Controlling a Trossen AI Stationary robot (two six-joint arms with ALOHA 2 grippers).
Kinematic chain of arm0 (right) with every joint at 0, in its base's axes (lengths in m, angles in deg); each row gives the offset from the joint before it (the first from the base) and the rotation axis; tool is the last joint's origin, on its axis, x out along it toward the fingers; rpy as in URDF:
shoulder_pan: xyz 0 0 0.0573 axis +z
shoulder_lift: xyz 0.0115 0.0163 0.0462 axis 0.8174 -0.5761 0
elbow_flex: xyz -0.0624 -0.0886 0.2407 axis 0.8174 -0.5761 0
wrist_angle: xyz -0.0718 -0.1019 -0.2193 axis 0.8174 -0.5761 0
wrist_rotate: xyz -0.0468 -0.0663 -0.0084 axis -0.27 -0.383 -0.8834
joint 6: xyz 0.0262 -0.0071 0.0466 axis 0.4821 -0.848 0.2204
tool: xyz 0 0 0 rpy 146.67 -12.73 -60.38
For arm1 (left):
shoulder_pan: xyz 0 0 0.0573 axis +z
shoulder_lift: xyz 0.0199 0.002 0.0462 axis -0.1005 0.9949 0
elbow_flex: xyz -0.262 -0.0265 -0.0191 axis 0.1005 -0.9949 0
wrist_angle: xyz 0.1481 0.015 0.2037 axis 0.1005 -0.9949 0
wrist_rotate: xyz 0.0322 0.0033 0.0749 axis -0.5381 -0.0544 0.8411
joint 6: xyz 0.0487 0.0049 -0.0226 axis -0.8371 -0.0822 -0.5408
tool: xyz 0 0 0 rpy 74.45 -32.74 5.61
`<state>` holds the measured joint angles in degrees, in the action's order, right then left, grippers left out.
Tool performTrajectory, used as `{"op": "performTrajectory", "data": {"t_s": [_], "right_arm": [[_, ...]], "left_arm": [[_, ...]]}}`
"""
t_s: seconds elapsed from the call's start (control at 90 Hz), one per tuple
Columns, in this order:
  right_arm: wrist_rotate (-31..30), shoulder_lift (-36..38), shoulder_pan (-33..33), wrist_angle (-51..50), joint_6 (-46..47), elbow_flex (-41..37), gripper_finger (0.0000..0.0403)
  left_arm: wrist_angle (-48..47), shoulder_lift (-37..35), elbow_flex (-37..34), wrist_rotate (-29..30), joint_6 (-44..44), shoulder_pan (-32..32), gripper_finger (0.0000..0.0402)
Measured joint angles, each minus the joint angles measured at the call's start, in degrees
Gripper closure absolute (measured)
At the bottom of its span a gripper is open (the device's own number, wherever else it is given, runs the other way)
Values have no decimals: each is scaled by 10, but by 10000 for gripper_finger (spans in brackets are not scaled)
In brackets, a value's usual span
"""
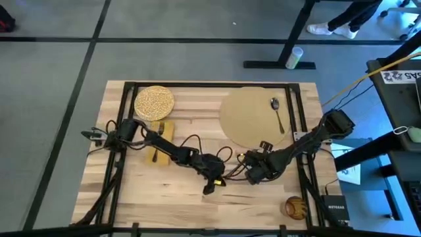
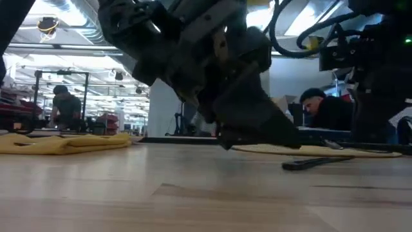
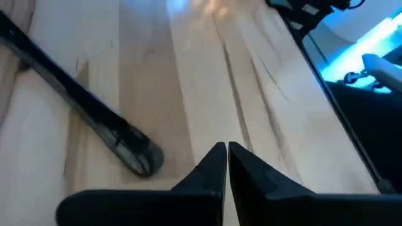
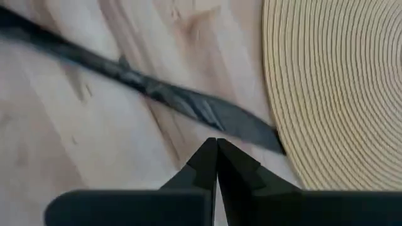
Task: Set table place
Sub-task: Put the knife to the left of the spoon on the woven mat
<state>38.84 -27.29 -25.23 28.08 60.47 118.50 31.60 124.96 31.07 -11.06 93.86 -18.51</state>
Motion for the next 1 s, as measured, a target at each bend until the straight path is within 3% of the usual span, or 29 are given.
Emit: {"op": "performTrajectory", "data": {"t_s": [0.1,0.378,0.678,1.0], "right_arm": [[-4,0,1,1,0,0,403],[-9,-1,-9,19,6,-23,403],[-54,-2,-11,82,45,-80,403],[-70,0,-11,160,45,-112,403]], "left_arm": [[7,-16,1,29,-20,16,402],[-45,-6,6,32,-37,49,402],[-63,2,6,31,-36,29,402],[-92,-49,6,32,-50,22,402]]}}
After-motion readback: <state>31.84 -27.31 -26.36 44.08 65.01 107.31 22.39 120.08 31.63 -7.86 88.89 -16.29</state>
